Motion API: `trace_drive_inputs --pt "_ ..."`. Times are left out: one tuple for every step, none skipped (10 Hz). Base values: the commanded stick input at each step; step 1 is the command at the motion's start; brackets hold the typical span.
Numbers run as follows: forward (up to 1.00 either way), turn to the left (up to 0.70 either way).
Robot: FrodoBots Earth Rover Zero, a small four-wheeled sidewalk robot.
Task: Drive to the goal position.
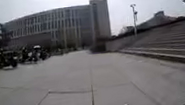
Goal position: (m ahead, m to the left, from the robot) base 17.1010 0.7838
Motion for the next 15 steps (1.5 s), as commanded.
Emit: trace_drive_inputs --pt "1.00 0.00" --pt "1.00 0.00" --pt "1.00 0.00" --pt "1.00 0.00" --pt "1.00 0.00" --pt "1.00 0.00" --pt "1.00 0.00" --pt "1.00 0.00" --pt "1.00 0.00" --pt "1.00 0.00" --pt "1.00 0.00" --pt "1.00 0.00" --pt "1.00 0.00" --pt "1.00 0.00" --pt "1.00 0.00"
